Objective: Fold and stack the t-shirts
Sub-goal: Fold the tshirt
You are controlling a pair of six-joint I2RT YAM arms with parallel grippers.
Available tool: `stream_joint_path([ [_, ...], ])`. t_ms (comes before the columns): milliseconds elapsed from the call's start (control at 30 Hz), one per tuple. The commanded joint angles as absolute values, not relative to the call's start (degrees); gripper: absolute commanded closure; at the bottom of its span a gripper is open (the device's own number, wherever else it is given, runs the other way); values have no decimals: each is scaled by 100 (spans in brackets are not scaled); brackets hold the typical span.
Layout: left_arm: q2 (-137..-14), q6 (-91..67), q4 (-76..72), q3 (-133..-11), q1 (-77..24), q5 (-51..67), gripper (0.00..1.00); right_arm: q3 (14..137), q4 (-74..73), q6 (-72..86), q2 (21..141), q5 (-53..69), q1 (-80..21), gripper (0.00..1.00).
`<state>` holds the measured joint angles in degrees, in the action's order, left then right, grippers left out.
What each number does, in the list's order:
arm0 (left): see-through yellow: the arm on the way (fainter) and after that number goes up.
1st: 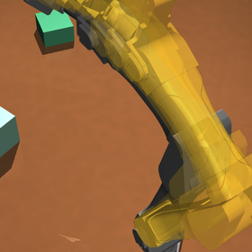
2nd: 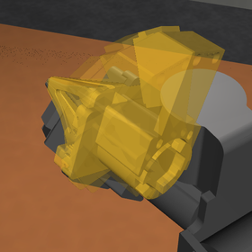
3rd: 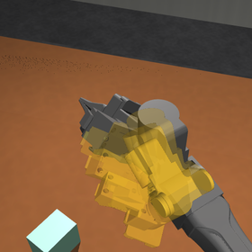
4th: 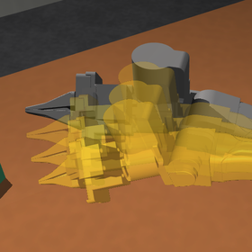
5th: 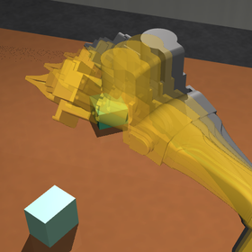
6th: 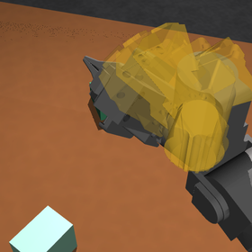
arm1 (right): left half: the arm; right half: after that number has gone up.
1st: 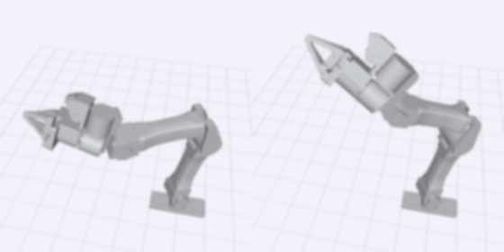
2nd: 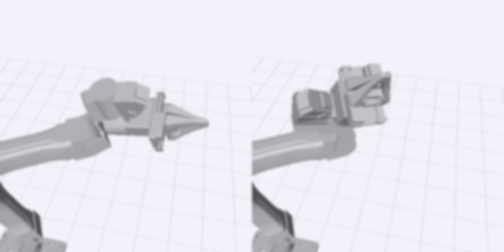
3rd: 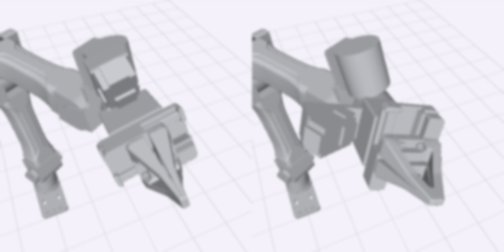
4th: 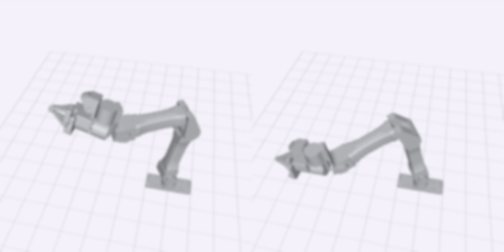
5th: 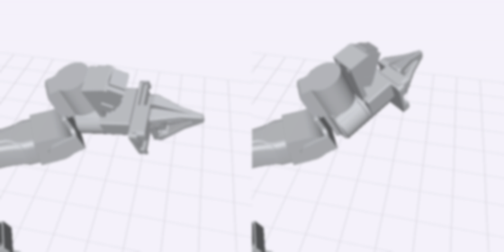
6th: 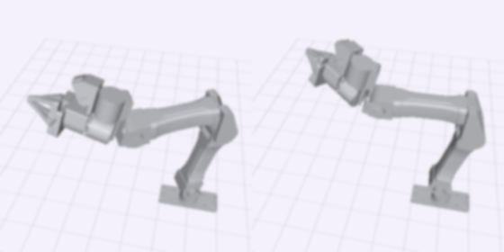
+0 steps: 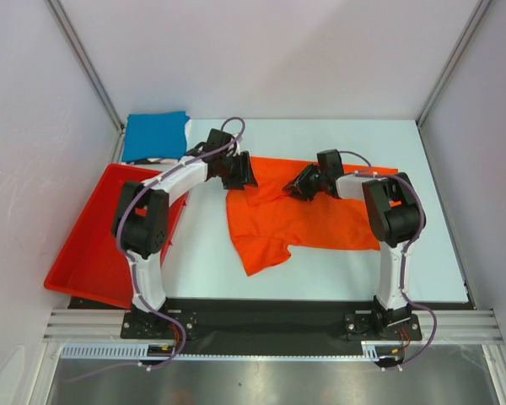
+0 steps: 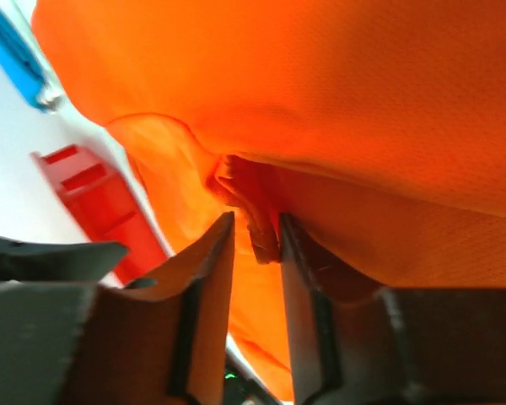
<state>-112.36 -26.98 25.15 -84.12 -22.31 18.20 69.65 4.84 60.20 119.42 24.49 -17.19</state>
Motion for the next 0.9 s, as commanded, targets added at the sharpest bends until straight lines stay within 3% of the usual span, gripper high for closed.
stream_joint_path([
  [0, -11355, -2926, 2321, -8771, -2180, 2056, 43, 7294, -605, 5055, 11866, 2163, -1723, 65],
  [167, -11583, -3154, 1952, -8842, -2171, 2267, 43, 7864, -1597, 4150, 11409, 1741, -1687, 54],
  [333, -11917, -3471, 1591, -8973, -2092, 2408, 44, 8393, -1679, 3665, 11522, 1986, -1740, 55],
  [433, -12145, -3603, 1678, -9132, -2092, 2470, 46, 8762, -1582, 3735, 11829, 2249, -1784, 61],
  [533, -12164, -3718, 1810, -9036, -2092, 2400, 47, 9008, -1441, 3831, 12127, 2442, -1837, 78],
  [633, -12147, -3613, 1995, -8912, -2092, 2242, 48, 9053, -1301, 4007, 12339, 2645, -1846, 87],
  [867, -12305, -3217, 2408, -8868, -1995, 2031, 48, 8798, -1089, 4105, 12691, 2628, -1688, 90],
])
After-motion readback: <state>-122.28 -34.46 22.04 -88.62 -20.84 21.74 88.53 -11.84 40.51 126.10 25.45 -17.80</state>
